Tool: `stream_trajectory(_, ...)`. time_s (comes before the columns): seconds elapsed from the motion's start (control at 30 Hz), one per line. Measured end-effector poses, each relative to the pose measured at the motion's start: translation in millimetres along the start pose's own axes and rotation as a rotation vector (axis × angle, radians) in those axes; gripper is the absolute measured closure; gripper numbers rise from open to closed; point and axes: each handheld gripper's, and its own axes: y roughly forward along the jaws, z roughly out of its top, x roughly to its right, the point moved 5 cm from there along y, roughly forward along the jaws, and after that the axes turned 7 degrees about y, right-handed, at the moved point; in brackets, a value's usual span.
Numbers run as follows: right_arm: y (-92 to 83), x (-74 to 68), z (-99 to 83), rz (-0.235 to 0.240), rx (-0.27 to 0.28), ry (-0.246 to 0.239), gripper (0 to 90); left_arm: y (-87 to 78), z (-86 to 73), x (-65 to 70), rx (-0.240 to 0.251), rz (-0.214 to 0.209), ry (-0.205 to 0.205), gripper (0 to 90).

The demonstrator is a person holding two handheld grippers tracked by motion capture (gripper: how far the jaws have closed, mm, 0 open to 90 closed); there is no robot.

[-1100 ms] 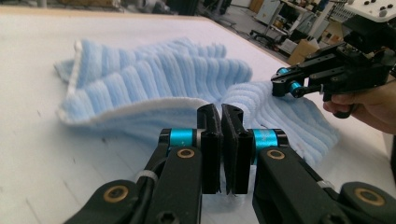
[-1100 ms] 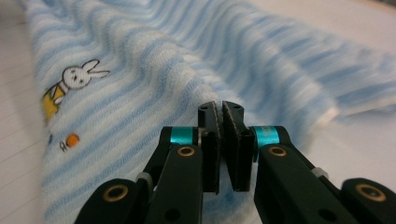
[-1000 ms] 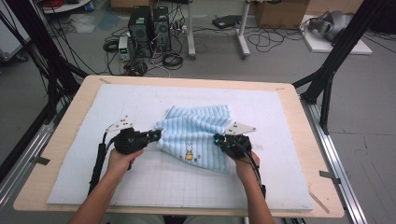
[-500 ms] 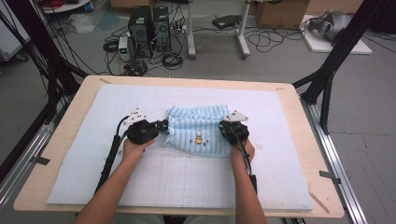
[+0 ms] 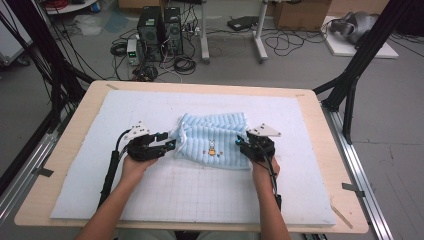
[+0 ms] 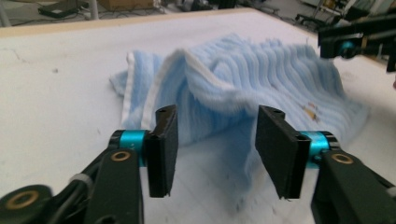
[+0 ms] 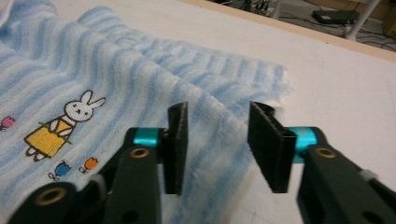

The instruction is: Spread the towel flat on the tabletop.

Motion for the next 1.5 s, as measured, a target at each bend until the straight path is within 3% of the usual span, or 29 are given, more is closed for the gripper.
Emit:
stream_trajectory(0.17, -12.5, 4.0, -9.1, -0.008, 0.005, 0.027, 53.3, -9.0, -7.8, 4.4, 0.020, -0.015, -0.021, 53.7)
stream_trajectory(0.3, -20.5, 4.7, -18.9, -0.003, -0.014, 0.034, 50.8, -6.8, -13.5, 11.2, -0.045, -0.052, -0.009, 55.4)
stream_trajectory(0.4, -26.3, 0.8, -26.3, 0.003, -0.032, 0.007, 50.6, -4.2, -14.5, 15.5, -0.059, -0.060, -0.009, 55.7)
stream_trajectory(0.57, -31.3, -6.5, -38.7, 0.028, -0.103, -0.026, 50.0, 6.8, -18.3, 20.6, -0.121, -0.036, -0.038, 51.4)
stream_trajectory(0.67, -32.6, -10.9, -46.6, 0.047, -0.150, -0.032, 49.9, 12.4, -20.0, 24.1, -0.177, -0.003, 0.000, 51.6)
stream_trajectory(0.77, -32.0, -14.9, -55.4, 0.059, -0.213, -0.039, 52.0, 16.6, -21.4, 28.7, -0.227, -0.002, 0.049, 65.3)
stream_trajectory(0.83, -33.4, -16.1, -57.1, 0.068, -0.214, -0.023, 56.6, 18.9, -22.2, 32.0, -0.257, -0.002, 0.085, 79.8)
stream_trajectory(0.93, -35.1, -19.0, -58.5, 0.091, -0.215, 0.000, 71.4, 16.7, -23.4, 35.4, -0.254, -0.016, 0.049, 84.3)
stream_trajectory(0.97, -36.8, -21.2, -59.1, 0.097, -0.218, -0.013, 78.4, 15.1, -24.1, 37.3, -0.260, -0.022, 0.047, 84.5)
stream_trajectory(1.03, -40.0, -24.9, -60.6, 0.106, -0.220, -0.052, 83.1, 10.0, -25.6, 41.0, -0.261, -0.037, 0.047, 84.6)
stream_trajectory(1.13, -46.2, -26.7, -63.5, 0.116, -0.221, -0.060, 83.8, 0.3, -30.0, 45.9, -0.230, -0.058, 0.004, 84.7)
stream_trajectory(1.2, -51.7, -28.3, -65.0, 0.120, -0.217, -0.063, 83.7, -5.3, -30.0, 50.1, -0.231, -0.074, 0.006, 84.8)
stream_trajectory(1.4, -76.1, -36.7, -64.9, 0.147, -0.176, -0.080, 83.1, -27.6, -27.4, 62.2, -0.168, -0.133, -0.020, 84.8)
stream_trajectory(1.5, -88.0, -40.6, -66.5, 0.167, -0.161, -0.079, 82.8, -41.9, -30.0, 67.5, -0.139, -0.172, -0.060, 84.8)
